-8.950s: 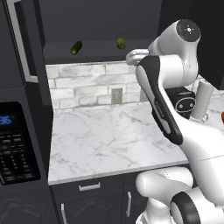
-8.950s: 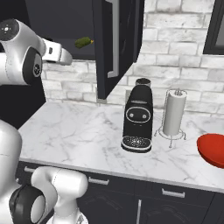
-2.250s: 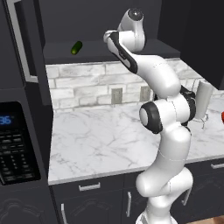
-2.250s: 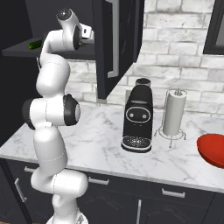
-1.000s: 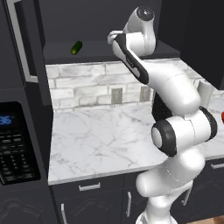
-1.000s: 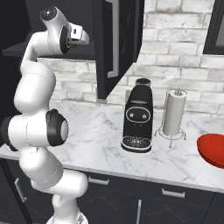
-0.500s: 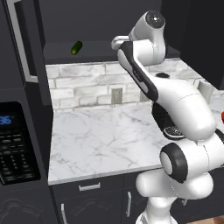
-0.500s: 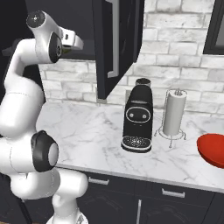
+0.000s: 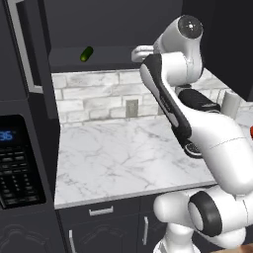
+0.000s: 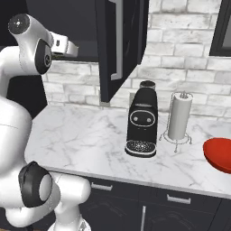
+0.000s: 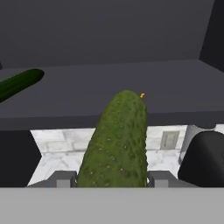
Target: Pick the cucumbers from the cabinet and place them in one bowl. Pick the potato from the sink and place it in the other bowl.
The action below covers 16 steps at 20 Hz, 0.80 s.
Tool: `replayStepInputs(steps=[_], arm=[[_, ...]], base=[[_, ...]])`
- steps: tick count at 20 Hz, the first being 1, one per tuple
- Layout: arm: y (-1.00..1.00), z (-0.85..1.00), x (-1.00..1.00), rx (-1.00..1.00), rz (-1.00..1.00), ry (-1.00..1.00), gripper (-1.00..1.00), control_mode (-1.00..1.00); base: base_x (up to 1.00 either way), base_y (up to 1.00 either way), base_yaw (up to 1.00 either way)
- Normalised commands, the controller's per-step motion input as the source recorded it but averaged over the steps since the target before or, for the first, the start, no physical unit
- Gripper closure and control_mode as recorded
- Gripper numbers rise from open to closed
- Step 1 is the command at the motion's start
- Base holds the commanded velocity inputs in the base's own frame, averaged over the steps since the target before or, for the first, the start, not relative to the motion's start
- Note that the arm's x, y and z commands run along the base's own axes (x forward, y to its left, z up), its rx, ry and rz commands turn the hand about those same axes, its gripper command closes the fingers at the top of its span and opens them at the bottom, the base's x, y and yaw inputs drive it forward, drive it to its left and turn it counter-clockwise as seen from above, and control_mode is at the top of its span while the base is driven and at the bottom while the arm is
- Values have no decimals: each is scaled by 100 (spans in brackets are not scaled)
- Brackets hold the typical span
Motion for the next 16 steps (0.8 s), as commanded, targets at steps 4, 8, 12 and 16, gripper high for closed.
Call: replayStepInputs(steps=[4, 8, 12, 16], arm=[[0, 3, -74, 0, 0, 0, 100, -100], [0, 0, -72, 0, 0, 3, 100, -100], [0, -2, -69, 0, 0, 4, 100, -100], [0, -1, -73, 0, 0, 5, 100, -100]], base=[[0, 0, 0], [0, 0, 0], [0, 0, 0], [0, 0, 0]])
